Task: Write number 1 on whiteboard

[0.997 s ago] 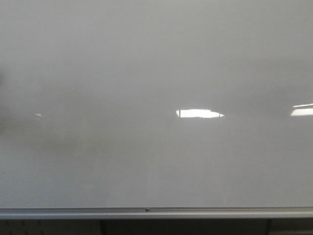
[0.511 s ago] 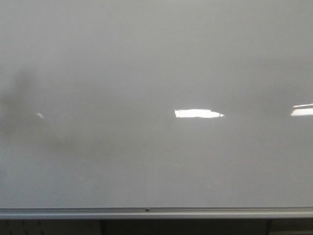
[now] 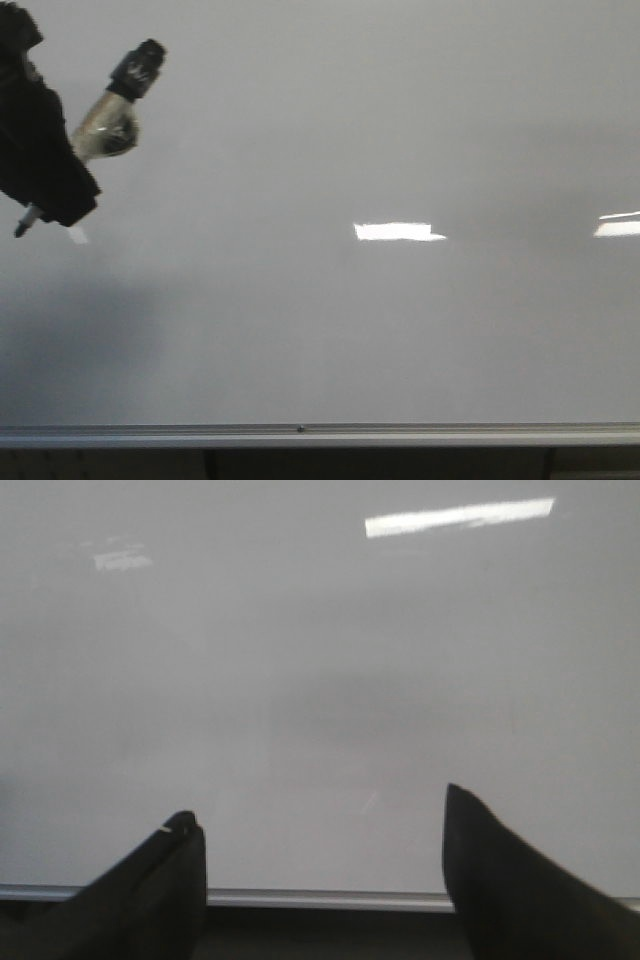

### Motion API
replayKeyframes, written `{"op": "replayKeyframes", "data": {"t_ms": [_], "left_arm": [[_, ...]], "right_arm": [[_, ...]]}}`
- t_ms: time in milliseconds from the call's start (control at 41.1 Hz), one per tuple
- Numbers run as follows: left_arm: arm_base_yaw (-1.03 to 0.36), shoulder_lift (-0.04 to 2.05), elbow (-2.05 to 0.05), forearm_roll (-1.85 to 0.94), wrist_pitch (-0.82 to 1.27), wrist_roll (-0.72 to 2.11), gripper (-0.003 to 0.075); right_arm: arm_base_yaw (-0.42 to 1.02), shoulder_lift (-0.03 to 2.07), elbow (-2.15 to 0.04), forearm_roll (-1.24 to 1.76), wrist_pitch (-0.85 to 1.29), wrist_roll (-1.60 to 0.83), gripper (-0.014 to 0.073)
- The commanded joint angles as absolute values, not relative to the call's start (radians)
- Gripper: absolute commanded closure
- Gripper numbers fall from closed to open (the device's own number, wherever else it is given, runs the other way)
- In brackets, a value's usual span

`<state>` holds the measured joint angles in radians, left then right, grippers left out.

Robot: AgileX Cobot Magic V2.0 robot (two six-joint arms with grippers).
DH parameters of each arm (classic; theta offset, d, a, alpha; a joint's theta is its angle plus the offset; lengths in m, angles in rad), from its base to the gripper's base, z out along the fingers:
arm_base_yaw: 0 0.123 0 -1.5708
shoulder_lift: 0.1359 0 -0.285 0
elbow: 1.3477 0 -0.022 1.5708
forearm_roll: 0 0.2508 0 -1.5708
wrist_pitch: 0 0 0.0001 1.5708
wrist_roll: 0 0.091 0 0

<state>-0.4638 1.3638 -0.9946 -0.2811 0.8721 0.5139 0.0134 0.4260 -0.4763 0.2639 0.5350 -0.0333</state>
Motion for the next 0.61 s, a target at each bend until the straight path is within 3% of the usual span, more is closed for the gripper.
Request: {"op": "replayKeyframes", "data": {"t_ms": [0, 340, 584], "left_arm": [[-0.491, 1.332, -1.06, -0.51, 0.997, 0.712, 0.0738], [-0.492, 1.332, -1.09, -0.631, 1.262, 0.804, 0.074], [-0.554, 1.332, -1.09, -0.641, 1.274, 0.817, 0.074]], "right_arm": [[0.013, 0.502, -0.551, 0.316, 0.531, -0.087, 0.0065], [0.014, 0.784, -0.767, 0.92, 0.931, -0.647, 0.0065], [0.014, 1.035, -0.91, 1.185, 1.285, -0.835, 0.0065]]}}
